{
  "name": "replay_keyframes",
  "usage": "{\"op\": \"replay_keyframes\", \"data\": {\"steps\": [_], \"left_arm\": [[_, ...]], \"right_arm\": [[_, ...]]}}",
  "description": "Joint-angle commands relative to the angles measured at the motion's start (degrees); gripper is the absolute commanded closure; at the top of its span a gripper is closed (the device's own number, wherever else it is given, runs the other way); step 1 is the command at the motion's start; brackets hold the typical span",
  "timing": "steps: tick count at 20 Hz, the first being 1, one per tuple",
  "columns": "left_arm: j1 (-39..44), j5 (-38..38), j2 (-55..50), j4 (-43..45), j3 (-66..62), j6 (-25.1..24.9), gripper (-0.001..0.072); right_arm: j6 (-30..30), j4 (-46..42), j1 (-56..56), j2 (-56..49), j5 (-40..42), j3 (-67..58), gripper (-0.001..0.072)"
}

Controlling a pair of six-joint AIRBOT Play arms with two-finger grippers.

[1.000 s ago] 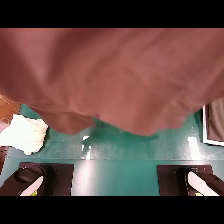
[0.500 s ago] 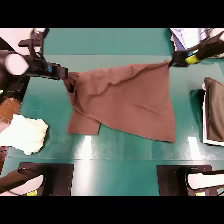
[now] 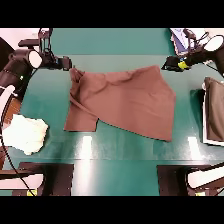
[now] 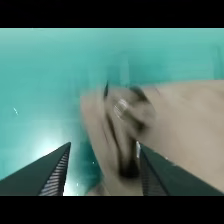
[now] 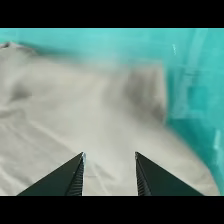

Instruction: Fold the shirts.

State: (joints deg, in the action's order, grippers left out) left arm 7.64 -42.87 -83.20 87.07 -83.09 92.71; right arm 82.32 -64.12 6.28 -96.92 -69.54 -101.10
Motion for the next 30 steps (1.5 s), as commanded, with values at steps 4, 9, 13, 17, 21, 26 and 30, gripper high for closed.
{"op": "replay_keyframes", "data": {"steps": [4, 9, 13, 17, 21, 26, 30], "left_arm": [[-0.2, -20.39, -0.48, 2.73, -1.75, -1.6, 0.0207], [-0.17, -20.11, -0.48, -0.94, 10.56, 3.06, 0.0206], [-0.17, -16.06, -0.5, -3.02, 15.67, 6.34, 0.0206], [-0.17, -9.55, -0.5, -9.14, 19.71, 6.32, 0.0206], [-0.17, -10.43, -1.16, -10.03, 20.9, 6.34, 0.0221], [-0.17, -12.57, 1.9, -7.48, 20.13, 6.27, 0.0678], [-0.17, -13.33, 9.97, -4.72, 20.13, 5.62, 0.0678]], "right_arm": [[-4.9, 7.43, -7.41, 6.93, -11.23, 4.04, 0.0338], [-6.78, 7.52, -8.37, 18.23, -6.93, 20.94, 0.0338], [-6.97, 7.63, -8.26, 23.54, -3.48, 29.29, 0.0338], [-6.95, 7.65, -8.26, 25.75, -2.97, 32.52, 0.0338], [-6.95, 7.39, -8.33, 27.78, -3.48, 33.57, 0.0338], [-6.95, 6.88, -13.62, 31.32, -8.63, 36.79, 0.0339], [-5.4, 0.63, -22.67, 37.68, -11.37, 53.33, 0.0323]]}}
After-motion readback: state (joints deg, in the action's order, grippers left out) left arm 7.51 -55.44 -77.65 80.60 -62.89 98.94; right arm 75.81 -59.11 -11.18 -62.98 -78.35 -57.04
